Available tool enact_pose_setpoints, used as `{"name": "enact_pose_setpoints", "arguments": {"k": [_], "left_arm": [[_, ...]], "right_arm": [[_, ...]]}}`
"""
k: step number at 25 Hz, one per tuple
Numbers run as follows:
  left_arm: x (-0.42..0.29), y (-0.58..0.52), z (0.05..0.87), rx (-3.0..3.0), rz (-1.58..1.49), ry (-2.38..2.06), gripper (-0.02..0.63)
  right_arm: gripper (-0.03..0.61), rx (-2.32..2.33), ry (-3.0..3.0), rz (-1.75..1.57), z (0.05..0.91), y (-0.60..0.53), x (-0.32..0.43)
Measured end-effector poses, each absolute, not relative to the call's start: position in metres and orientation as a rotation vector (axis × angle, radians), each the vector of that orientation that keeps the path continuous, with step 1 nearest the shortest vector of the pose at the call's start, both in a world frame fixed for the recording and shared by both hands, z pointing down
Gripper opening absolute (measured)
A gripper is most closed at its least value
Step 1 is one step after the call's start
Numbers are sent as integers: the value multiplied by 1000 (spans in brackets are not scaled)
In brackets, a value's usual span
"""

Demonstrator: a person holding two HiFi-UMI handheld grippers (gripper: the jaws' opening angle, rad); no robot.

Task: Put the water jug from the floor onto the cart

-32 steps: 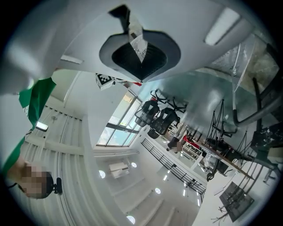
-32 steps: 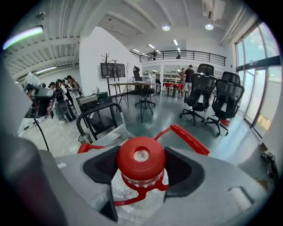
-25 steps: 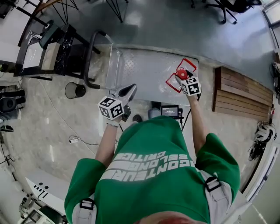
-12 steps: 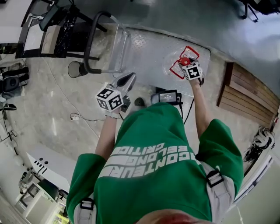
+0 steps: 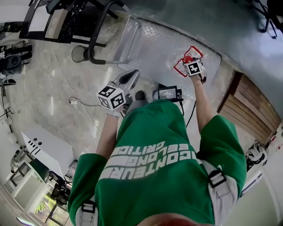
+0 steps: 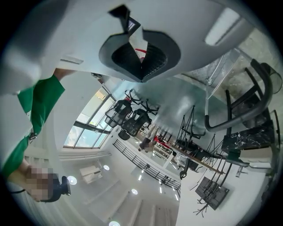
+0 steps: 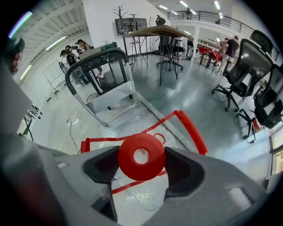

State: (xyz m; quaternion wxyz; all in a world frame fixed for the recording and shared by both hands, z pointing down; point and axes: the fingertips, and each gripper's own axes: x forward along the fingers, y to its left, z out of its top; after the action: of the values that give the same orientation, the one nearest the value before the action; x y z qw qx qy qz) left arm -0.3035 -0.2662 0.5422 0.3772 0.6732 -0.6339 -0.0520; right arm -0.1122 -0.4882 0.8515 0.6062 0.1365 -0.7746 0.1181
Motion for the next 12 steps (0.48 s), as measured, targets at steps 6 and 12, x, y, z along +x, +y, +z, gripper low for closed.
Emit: {"name": "enact_pose_setpoints", "arguments": {"k": [6, 12], "left_arm": [[-310, -262, 544, 1660, -137, -1663, 14], [-317, -256, 546, 1625, -143, -1688, 14]], "right_arm": [[296, 295, -1748, 210, 875, -502, -123], [296, 276, -1722, 235, 895, -495, -130]]}}
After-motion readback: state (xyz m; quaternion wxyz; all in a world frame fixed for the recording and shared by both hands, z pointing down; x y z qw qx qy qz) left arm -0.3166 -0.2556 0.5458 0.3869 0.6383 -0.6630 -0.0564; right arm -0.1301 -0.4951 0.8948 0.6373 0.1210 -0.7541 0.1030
